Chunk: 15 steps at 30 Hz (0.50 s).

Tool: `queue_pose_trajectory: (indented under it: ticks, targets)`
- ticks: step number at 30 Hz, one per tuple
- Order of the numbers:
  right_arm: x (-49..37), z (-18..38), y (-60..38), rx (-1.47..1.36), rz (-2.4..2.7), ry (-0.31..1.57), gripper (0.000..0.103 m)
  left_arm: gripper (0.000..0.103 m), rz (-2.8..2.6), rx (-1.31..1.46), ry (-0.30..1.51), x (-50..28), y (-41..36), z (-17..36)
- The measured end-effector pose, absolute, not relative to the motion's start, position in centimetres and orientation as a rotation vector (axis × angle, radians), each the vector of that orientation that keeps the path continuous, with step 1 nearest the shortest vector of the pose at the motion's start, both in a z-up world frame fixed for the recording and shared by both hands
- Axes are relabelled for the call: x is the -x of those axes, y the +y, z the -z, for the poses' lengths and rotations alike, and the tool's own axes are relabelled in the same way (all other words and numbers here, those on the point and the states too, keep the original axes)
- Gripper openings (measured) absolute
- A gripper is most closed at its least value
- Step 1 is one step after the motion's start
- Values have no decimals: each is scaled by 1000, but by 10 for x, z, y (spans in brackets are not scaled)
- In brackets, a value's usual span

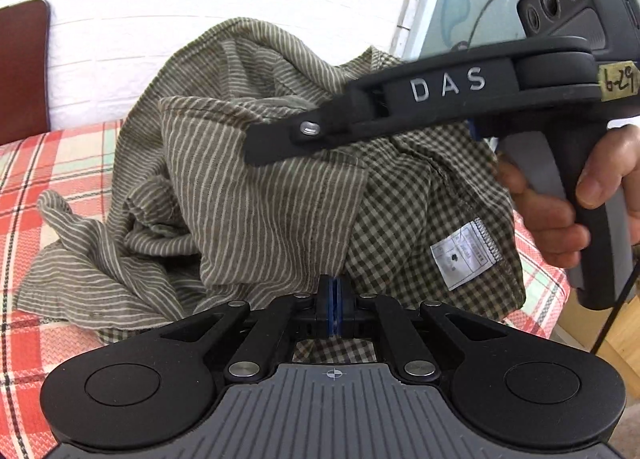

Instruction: Fold clothes

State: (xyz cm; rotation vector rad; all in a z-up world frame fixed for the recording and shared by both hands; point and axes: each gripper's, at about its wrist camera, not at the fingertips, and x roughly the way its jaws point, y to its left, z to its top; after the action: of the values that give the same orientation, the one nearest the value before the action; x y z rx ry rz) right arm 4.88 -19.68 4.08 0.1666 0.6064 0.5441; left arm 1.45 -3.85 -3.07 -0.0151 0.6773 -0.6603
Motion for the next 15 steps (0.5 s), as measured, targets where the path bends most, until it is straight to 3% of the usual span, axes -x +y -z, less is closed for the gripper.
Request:
queue_pose_trajectory:
  ticks: [1, 3, 8, 10, 12, 15]
  targets:
    - [-49, -40, -199, -176, -545, 615, 1, 3, 652, 7, 670, -12, -38, 29]
    - [-49, -38, -203, -195, -547, 630, 1, 23, 640, 0, 653, -7, -33, 22]
    - [-27, -51, -248, -262, -447, 556, 1, 25, 613, 81, 575, 7, 1, -5]
    - [-18, -51, -263, -287, -409, 544, 1, 31, 570, 94, 529, 9, 11, -15]
    - [-6, -50, -278, -319, -377, 535, 1, 49, 492, 68, 492, 7, 12, -21]
    - [15, -45, -296, -361, -321, 533, 1, 53, 447, 57, 491, -10, 6, -23]
